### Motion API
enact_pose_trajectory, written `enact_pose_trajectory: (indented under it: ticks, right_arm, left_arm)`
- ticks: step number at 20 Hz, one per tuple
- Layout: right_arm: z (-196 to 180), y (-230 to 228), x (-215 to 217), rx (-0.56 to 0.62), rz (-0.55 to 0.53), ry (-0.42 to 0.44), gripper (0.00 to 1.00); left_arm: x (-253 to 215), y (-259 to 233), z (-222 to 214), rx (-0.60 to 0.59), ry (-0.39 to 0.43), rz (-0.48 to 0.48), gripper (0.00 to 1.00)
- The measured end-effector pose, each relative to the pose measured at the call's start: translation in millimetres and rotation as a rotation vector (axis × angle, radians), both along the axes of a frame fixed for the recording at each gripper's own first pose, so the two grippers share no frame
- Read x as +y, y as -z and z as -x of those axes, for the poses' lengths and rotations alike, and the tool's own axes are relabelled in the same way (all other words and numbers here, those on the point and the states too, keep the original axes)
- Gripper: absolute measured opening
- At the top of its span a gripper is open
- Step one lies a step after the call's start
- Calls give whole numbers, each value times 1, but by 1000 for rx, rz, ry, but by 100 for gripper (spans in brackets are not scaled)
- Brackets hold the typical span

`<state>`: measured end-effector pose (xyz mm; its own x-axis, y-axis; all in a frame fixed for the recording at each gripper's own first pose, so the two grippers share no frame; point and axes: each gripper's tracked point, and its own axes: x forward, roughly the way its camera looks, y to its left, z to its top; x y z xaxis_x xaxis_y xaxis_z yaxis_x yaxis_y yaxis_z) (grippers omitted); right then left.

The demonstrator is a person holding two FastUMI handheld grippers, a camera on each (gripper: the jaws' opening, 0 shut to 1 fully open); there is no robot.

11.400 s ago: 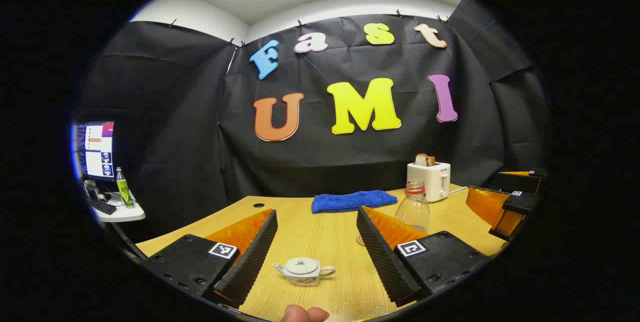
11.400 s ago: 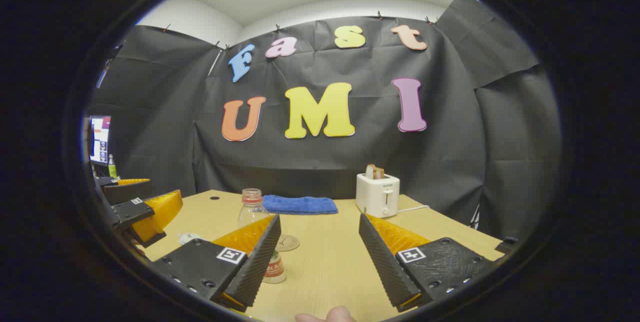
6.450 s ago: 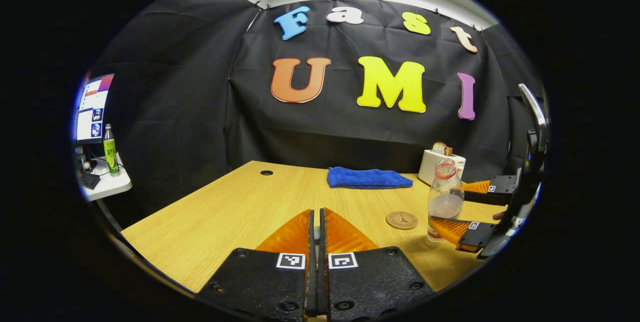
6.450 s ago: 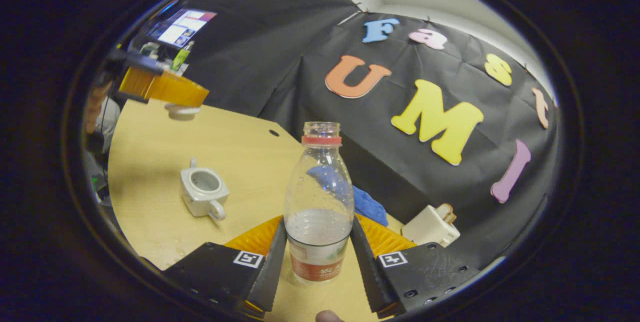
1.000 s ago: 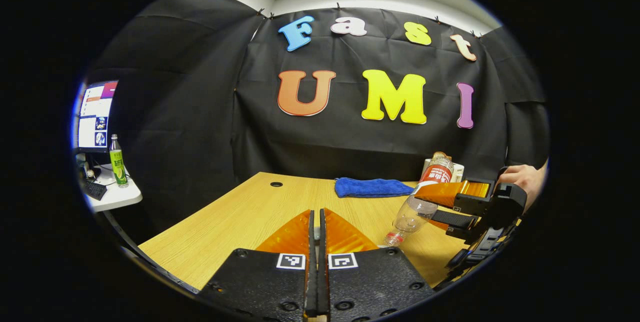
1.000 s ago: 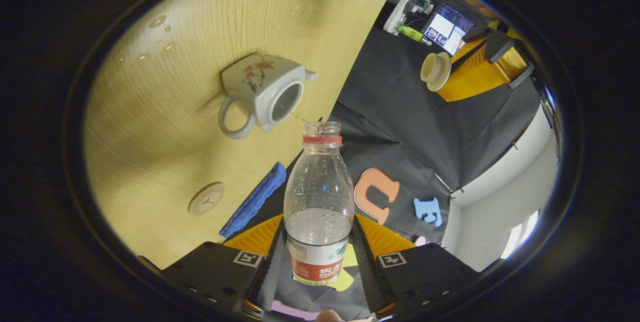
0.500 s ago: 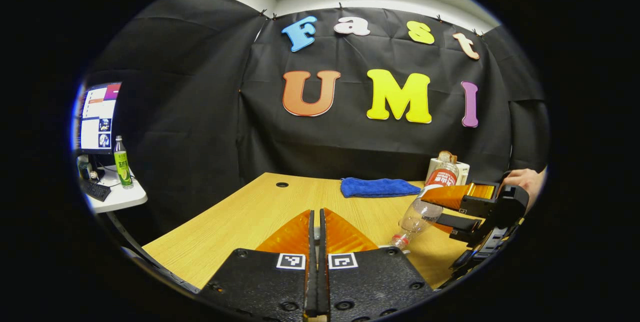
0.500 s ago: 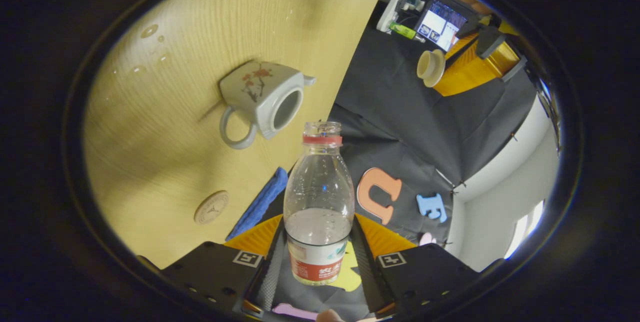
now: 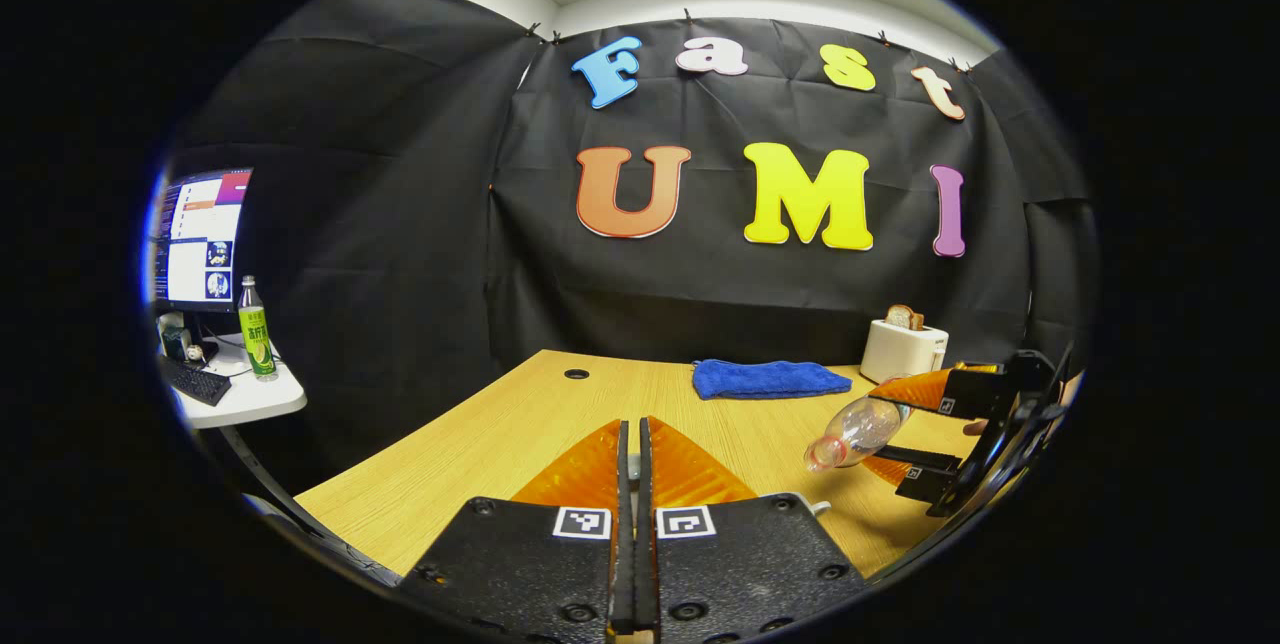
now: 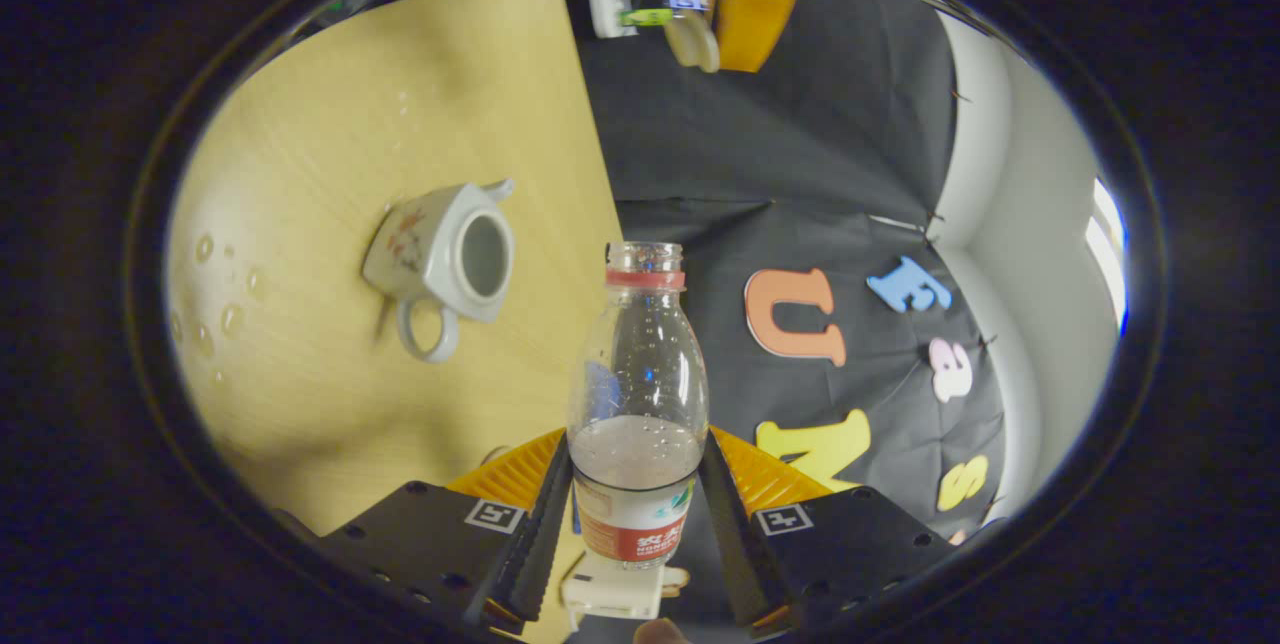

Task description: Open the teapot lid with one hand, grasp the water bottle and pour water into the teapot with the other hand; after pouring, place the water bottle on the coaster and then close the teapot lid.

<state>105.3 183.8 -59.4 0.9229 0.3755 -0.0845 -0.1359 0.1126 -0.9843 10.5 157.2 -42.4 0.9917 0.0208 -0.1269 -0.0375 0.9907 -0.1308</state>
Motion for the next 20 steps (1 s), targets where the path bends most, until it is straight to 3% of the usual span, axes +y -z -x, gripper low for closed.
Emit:
enact_pose_trajectory:
  ticks: [5,9,12,14,20]
  right_arm:
    - [-9,-28,-3,275,-561,57,69]
    - [-34,-49,-22,380,-899,88,68]
    - [-60,-44,-44,469,-1112,158,69]
    - [-77,-33,-57,490,-1181,200,69]
    - [-103,-9,-66,494,-1211,245,69]
  left_arm:
    - [-22,-5,-1,-10,38,-2,3]
    - [-39,-9,-3,-19,68,-14,2]
    - [-48,-9,-3,-20,86,-20,3]
    - [-50,-9,-3,-17,93,-24,2]
    - [-47,-2,-6,-1,85,-29,2]
